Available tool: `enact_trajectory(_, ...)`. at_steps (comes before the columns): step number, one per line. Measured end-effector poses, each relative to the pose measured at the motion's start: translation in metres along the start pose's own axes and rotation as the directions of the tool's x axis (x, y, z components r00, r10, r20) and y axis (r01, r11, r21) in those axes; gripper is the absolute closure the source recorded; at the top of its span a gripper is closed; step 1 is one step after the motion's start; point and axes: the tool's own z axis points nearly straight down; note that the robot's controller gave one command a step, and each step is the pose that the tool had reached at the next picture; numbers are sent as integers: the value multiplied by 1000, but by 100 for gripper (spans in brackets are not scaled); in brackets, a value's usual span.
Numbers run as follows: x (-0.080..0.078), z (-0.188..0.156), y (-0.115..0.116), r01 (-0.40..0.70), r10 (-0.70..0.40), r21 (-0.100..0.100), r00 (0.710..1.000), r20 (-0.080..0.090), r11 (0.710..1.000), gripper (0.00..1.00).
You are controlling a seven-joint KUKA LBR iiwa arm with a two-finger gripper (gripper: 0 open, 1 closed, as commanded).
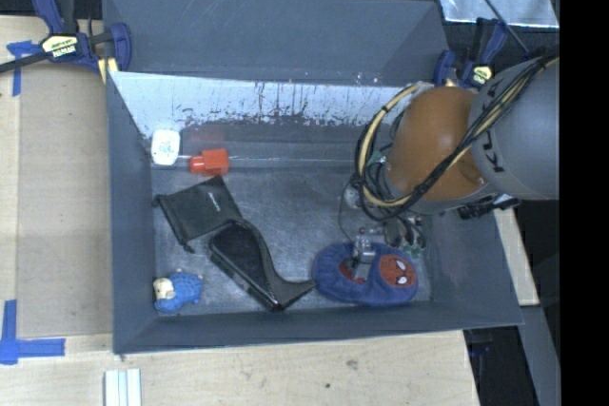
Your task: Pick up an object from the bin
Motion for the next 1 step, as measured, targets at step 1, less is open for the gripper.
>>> enact_trajectory(1,0,0,0,0,0,0,1000,-2,1000,100)
